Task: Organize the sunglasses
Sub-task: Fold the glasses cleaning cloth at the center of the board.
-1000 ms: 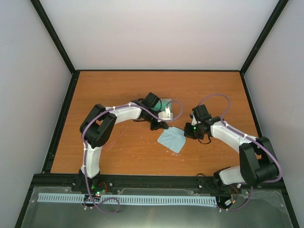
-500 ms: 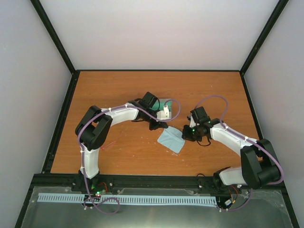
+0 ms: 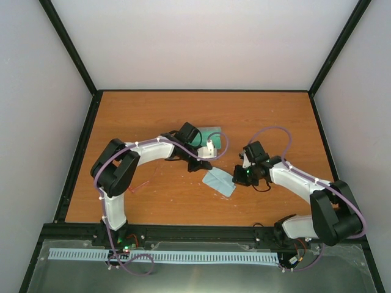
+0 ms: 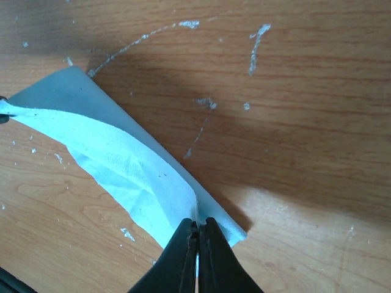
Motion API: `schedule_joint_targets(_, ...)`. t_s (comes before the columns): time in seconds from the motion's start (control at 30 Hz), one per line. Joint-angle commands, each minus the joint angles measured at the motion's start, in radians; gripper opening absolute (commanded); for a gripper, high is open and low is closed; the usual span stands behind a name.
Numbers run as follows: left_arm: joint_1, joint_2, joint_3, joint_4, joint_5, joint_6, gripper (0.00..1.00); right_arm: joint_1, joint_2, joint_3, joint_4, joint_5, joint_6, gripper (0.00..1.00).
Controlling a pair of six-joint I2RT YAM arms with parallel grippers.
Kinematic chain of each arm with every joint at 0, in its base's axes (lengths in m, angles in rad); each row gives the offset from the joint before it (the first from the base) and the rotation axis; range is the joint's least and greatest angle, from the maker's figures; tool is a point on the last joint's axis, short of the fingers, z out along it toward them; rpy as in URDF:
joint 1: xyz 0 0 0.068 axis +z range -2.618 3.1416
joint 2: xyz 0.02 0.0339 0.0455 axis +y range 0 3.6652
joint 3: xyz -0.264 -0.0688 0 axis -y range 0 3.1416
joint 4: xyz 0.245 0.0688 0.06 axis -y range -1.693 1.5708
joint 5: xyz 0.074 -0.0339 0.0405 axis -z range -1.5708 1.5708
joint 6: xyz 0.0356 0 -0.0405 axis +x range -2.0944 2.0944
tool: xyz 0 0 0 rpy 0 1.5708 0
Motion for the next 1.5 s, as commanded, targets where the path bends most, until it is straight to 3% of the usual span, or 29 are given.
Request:
schedule_joint_targets(0.0,0.008,-0.037,-0.012,0.011,0.016,-0.014,0.01,0.015,-0.025,-0.014,0.015,-0.019,0.015,0.03)
schedule_joint_targets(0.37,0.009,-0.052,-0.052,0.004,0.022,-0.013,0.09,0.042,-0.004,-0.035,0.049,-0.059,0.024,0.03)
schedule_joint_targets(1.27,0.007,-0.046,-0.115,-0.017,-0.058,0.042,0.11,0.100,0.046,-0.066,0.077,-0.115,0.042,0.03)
schedule_joint_targets(1.47,0.008,-0.043,-0.105,-0.008,-0.080,0.056,0.21,0.108,0.040,-0.070,0.070,-0.127,0.044,0.07)
